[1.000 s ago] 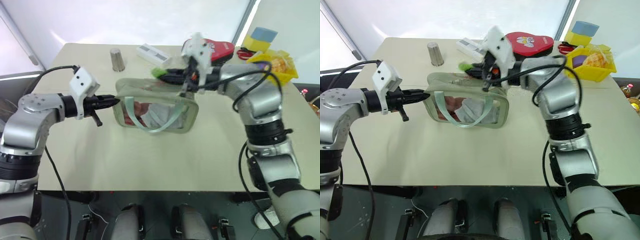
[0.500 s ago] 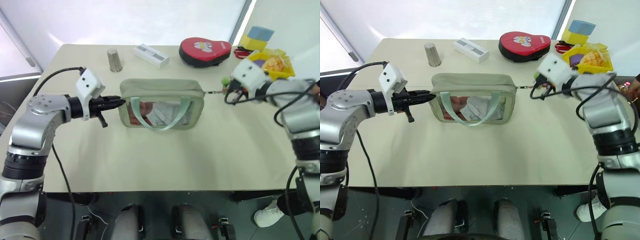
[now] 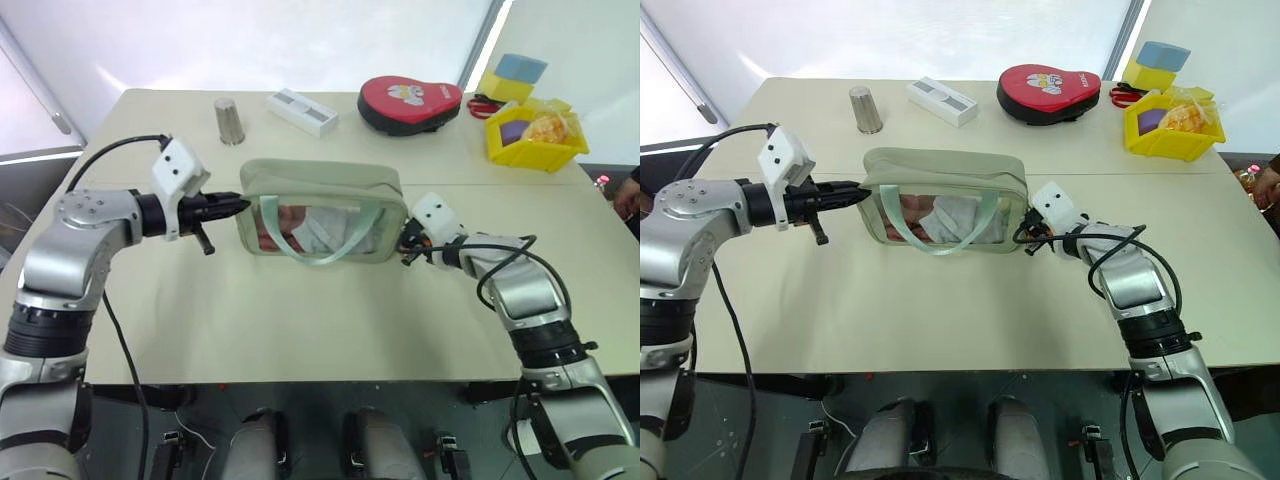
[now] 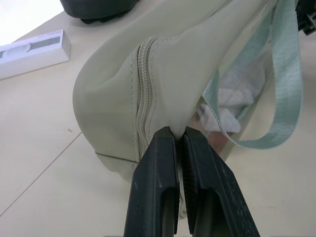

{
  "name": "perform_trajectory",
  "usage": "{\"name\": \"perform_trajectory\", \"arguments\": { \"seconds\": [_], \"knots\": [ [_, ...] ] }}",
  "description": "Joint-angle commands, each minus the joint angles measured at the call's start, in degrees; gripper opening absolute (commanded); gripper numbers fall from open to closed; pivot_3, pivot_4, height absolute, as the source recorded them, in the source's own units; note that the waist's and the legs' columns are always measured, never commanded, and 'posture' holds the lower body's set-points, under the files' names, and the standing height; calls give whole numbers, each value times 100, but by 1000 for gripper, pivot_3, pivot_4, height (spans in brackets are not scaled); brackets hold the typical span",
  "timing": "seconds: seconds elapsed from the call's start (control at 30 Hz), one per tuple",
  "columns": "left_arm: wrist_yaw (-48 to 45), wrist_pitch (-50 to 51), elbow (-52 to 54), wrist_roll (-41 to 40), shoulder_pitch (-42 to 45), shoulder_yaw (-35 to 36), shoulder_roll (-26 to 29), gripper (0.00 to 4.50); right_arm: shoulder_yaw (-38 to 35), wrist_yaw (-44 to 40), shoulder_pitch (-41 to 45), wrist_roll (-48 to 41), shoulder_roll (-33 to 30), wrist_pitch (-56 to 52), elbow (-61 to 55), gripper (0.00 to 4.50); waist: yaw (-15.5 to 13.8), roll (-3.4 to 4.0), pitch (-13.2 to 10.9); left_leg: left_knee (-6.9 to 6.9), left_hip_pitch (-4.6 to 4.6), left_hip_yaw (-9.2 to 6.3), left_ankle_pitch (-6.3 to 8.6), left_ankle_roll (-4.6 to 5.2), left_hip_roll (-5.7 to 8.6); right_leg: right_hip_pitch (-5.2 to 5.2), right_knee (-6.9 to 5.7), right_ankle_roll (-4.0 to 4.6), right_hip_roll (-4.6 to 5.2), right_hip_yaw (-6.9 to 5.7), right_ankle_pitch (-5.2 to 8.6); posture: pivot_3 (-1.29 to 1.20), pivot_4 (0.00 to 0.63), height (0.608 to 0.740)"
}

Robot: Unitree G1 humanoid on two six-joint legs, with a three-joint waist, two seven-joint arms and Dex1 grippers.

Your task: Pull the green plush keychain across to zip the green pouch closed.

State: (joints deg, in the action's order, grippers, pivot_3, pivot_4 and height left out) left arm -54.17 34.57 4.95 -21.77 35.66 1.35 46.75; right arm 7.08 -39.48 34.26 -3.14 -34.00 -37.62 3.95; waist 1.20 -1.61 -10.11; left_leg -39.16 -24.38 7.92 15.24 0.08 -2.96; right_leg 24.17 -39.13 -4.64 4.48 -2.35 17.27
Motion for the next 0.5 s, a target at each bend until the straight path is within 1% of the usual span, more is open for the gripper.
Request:
{"name": "perform_trajectory", "arguments": {
  "seconds": [0.03, 0.07, 0.1, 0.23, 0.27, 0.33, 0.4, 0.47, 0.5],
  "knots": [
    [1, 93, 35, -43, -15, 299, 212, 1285, -441, -533, 611, -282, -496, 175, 169, 1137, -8, 4, -3, 0, -1, 0, 0, 0, 1, 1, 0, 0, 0, 0, 0, 0, 150, 740],
    [-59, 116, 1, -98, 15, 354, 277, 1744, -500, -811, 806, -403, -687, 169, 220, 1545, -13, 7, -8, 0, -1, 0, 0, 0, 1, 1, 0, 0, 0, 0, 0, 0, 150, 740],
    [-116, 164, -32, -176, 52, 428, 333, 2234, -533, -1064, 970, -498, -869, 200, 290, 2054, -17, 8, -8, 0, -7, 0, 0, 1, 1, 9, 0, 0, 0, 0, 0, 0, 150, 740],
    [-380, 450, -347, -449, 285, 785, 736, 4422, -626, -2188, 1515, -939, -1572, 184, 417, 4217, -22, 7, -8, 6, -11, -1, 1, 2, 0, 14, 5, 0, 0, -1, 0, 0, 150, 740],
    [-453, 473, -494, -453, 347, 830, 859, 4495, -656, -2486, 1647, -1116, -1708, 76, 397, 4429, -22, 7, -8, 7, -11, -1, 2, 4, 1, 13, 6, 0, 1, -1, 0, 0, 150, 740],
    [-599, 433, -717, -463, 428, 891, 1057, 4495, -687, -2975, 1853, -1434, -1906, -170, 317, 4429, -22, 8, -8, 6, -12, 1, 3, 6, 2, 14, 7, 0, 2, -1, 0, 0, 150, 740],
    [-681, 341, -963, -414, 538, 922, 1208, 4495, -743, -3425, 2026, -1909, -2047, -657, 105, 4429, -16, 8, -8, 5, -11, 3, 4, 6, 2, 14, 7, 0, 3, -1, 0, 0, 150, 740],
    [-732, 231, -1124, -347, 612, 900, 1283, 4495, -744, -3471, 2117, -2031, -2049, -740, -4, 4429, -19, 8, -8, 4, -9, 3, 4, 6, 1, 13, 5, 0, 3, -1, 0, 0, 150, 740],
    [-706, 140, -1172, -301, 639, 883, 1270, 4495, -734, -3357, 2156, -1997, -1990, -721, 28, 4429, -19, 8, -8, 3, -9, 3, 4, 7, 0, 12, 5, 0, 3, -1, 0, 0, 150, 740]
  ]
}}
